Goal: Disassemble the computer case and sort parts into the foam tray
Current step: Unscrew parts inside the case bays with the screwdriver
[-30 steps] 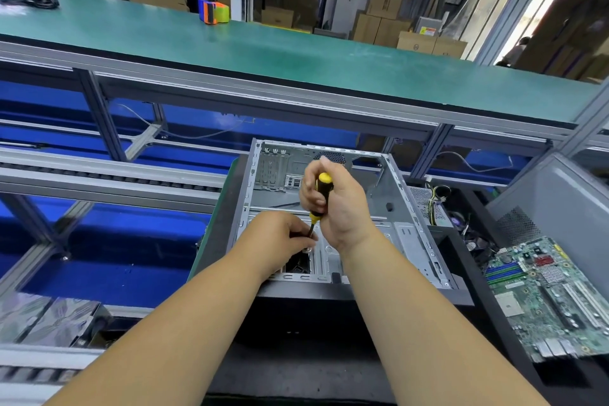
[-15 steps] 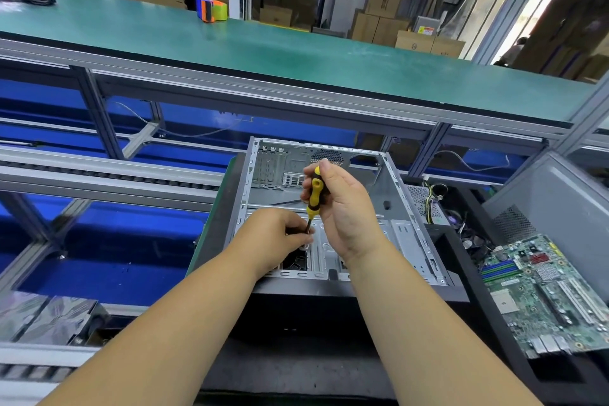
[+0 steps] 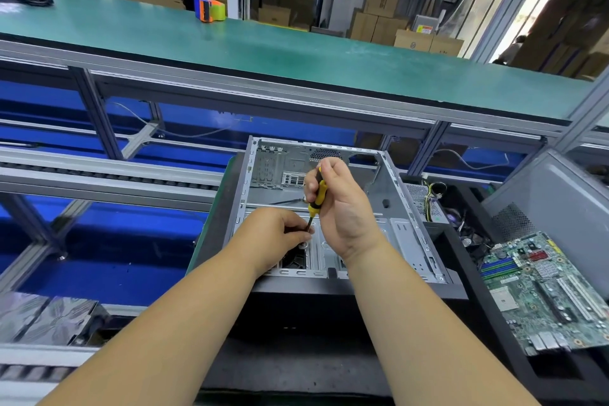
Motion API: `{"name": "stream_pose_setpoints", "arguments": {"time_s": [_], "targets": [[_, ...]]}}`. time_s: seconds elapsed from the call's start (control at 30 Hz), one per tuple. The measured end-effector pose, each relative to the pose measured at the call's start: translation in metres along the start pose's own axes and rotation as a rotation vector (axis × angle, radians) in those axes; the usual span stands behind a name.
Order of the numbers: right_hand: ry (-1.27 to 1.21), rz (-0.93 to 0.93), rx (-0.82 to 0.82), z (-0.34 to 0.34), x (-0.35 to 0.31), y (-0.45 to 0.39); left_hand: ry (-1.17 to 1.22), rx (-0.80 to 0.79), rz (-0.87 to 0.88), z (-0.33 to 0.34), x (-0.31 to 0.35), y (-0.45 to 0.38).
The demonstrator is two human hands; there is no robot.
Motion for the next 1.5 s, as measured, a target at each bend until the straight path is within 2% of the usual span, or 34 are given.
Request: {"name": "stream_pose_setpoints", "arguments": {"time_s": [0.43,0.8,1.2,1.3,1.5], "targets": [[0.055,0.044,0.029,-0.008,-0.005,0.000,-0.008,-0.003,-0.006,-0.001,0.000,0.001],[0.119,0.104,0.029,-0.008,-0.009,-0.004,0.103,-0.005,-0.004,0.000,-0.003,0.000],[0.093,0.125,0.027,0.004,-0.003,-0.004,0.015,0.035,-0.043,-0.001,-0.005,-0.001],[0.004,0.106,0.025,0.007,0.000,0.000,-0.002,0.049,-0.034,-0.002,-0.003,-0.001],[0.171,-0.006,0.084,-0.002,-0.003,0.003,-0.032,0.036,-0.005,-0.002,0.000,-0.001]]}}
Point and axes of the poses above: each hand's wrist, its own y-axis away from the middle knuckle, its own z-axis out of the palm, x = y × z, the point moved 7 cm from there along -y, towards the middle knuckle, and after that the axes turned 1 degree about -z, right-handed, at the moved point
